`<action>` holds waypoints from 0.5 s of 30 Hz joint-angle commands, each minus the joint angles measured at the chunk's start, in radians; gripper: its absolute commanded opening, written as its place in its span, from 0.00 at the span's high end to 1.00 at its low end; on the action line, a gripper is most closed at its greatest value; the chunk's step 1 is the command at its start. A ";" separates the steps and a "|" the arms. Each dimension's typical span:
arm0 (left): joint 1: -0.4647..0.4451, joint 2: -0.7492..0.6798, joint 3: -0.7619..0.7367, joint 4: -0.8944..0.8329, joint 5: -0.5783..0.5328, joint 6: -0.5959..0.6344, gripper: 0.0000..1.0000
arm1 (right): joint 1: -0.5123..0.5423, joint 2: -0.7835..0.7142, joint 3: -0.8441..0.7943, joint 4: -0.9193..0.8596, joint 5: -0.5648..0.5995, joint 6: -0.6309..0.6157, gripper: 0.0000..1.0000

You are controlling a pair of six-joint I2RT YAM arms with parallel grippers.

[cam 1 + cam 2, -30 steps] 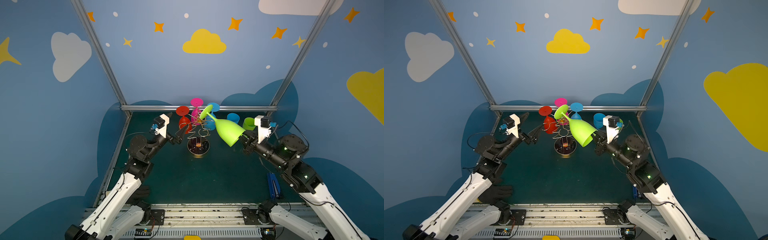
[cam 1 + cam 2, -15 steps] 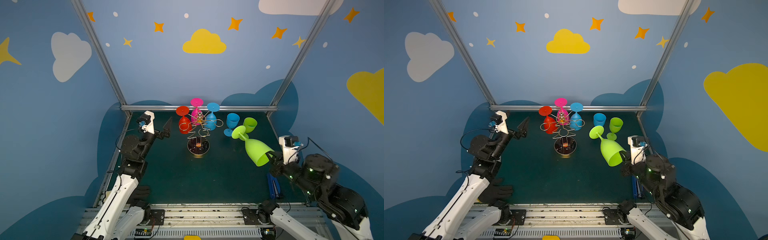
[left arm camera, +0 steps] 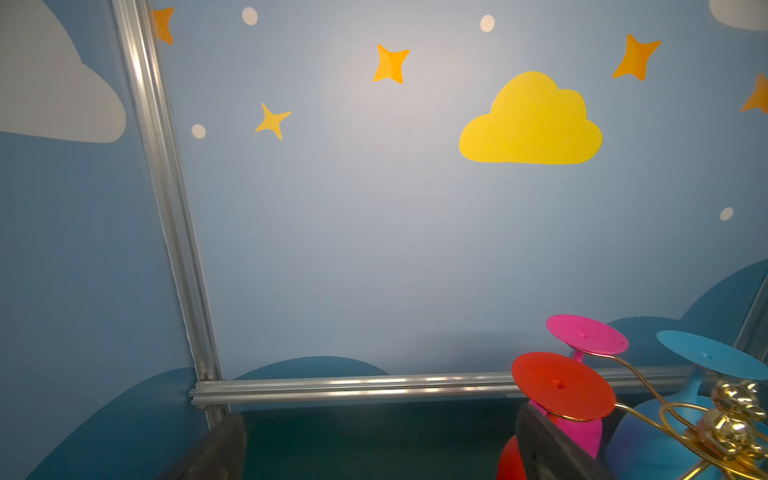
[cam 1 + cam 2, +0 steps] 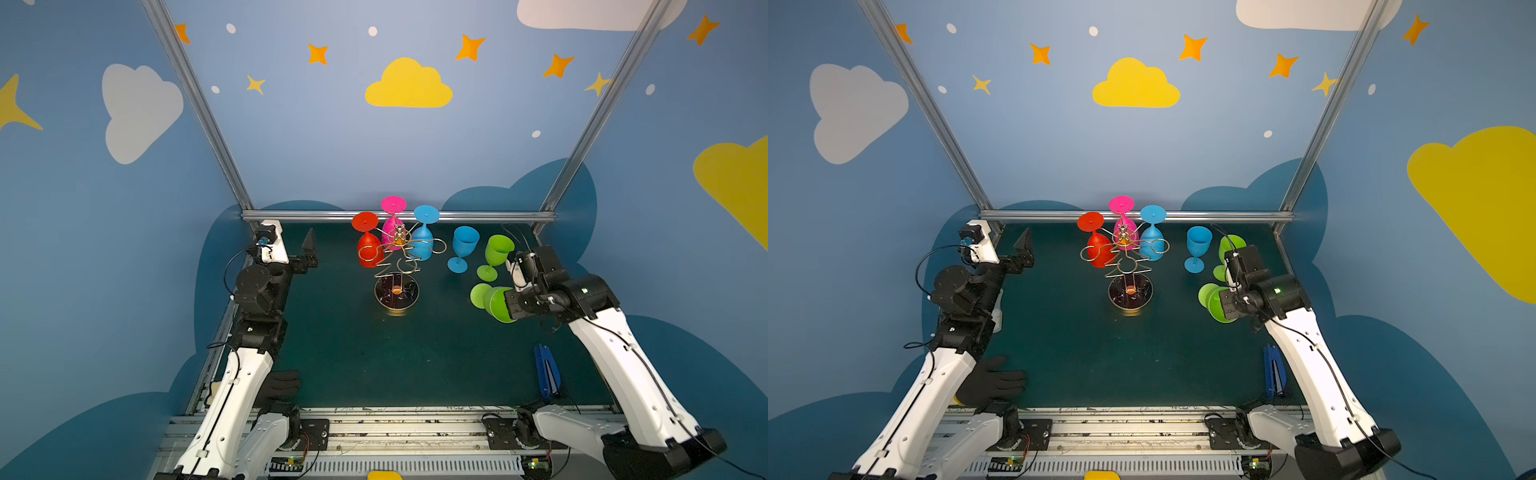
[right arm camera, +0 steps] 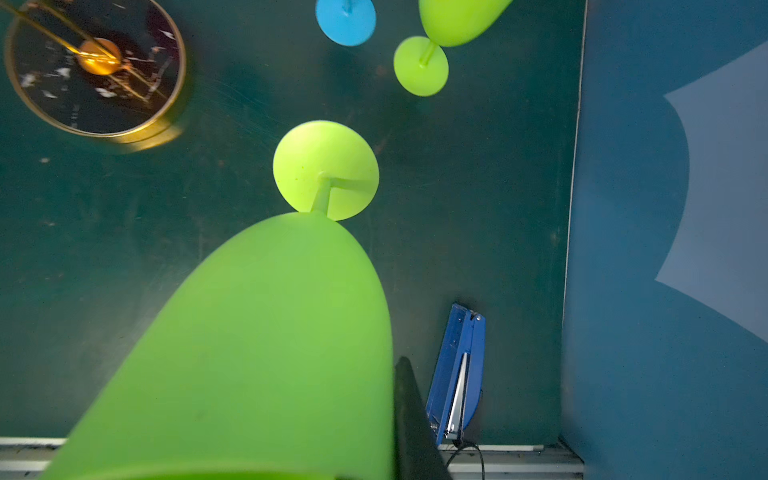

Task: Take the wine glass off the wine glass rack
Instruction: 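Carry the lime-green glass toward the other lime-green glass while the left gripper withdraws, then lower the lime-green glass upright onto the table with the right gripper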

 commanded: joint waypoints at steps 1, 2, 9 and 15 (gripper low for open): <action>0.022 -0.004 -0.017 0.009 -0.018 -0.050 0.00 | -0.072 0.041 0.022 0.015 -0.010 -0.045 1.00; 0.029 -0.004 -0.022 0.014 -0.017 -0.066 0.00 | -0.101 0.069 0.040 0.009 -0.015 -0.043 1.00; 0.053 0.000 -0.026 0.002 -0.001 -0.121 0.00 | -0.252 0.279 0.132 0.050 0.021 -0.032 1.00; 0.031 -0.028 -0.026 -0.006 -0.043 -0.080 0.00 | -0.329 0.400 0.204 0.018 -0.007 -0.023 1.00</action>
